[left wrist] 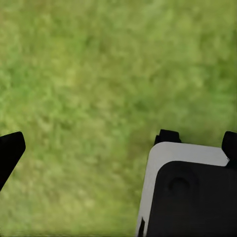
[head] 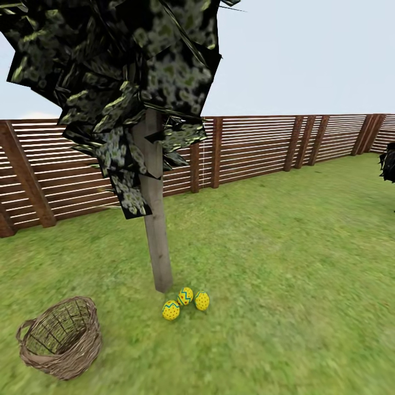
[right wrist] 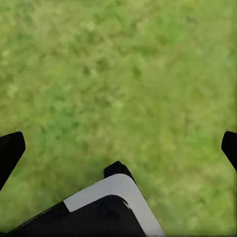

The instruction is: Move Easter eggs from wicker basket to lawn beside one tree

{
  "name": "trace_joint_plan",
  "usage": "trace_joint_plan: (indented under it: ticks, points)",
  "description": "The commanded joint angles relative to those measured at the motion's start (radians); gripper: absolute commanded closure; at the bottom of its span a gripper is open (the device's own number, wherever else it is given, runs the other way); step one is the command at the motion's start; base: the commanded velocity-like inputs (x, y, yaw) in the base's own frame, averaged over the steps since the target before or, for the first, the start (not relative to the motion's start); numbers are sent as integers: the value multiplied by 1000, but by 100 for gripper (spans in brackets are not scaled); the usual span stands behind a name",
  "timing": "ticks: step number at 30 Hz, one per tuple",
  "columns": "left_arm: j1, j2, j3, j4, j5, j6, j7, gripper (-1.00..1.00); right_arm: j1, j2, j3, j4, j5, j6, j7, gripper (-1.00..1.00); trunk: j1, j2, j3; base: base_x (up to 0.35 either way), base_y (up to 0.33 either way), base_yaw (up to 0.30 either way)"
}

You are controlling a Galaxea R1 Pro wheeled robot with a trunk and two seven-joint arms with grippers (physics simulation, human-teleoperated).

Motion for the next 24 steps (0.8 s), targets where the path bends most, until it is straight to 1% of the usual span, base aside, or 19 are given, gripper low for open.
trace_joint_plan:
  ticks: [1,5,11,15,16,17,22,24]
  points:
    - [-1,0,1,0,9,7,0,-100,-1,-1,-5,9,-7,8,6,-100,1,-2,-2,0,0,0]
    - [0,0,2,5,9,22,0,-100,-1,-3,-4,52,-6,9,4,-100,1,-2,-2,0,0,0]
    - [1,0,2,52,9,28,0,-100,-1,-4,1,106,-4,10,4,-100,1,-2,-2,0,0,0]
    - [1,0,3,65,10,29,0,-100,-1,-4,34,143,-4,10,3,-100,1,-2,-2,0,0,0]
    - [1,0,3,69,10,30,0,-100,-1,-2,63,160,-4,10,0,-100,1,-2,-2,0,0,0]
    - [1,0,3,70,10,30,0,-100,-1,-2,73,164,-4,10,-1,-100,1,-2,-2,0,0,0]
    - [1,-1,3,85,12,29,-1,-100,-1,4,111,175,-4,11,-6,-100,1,-2,-2,0,0,0]
    - [1,-1,3,87,12,29,-1,-100,-1,6,118,176,-4,11,-6,-100,1,-2,-2,0,0,0]
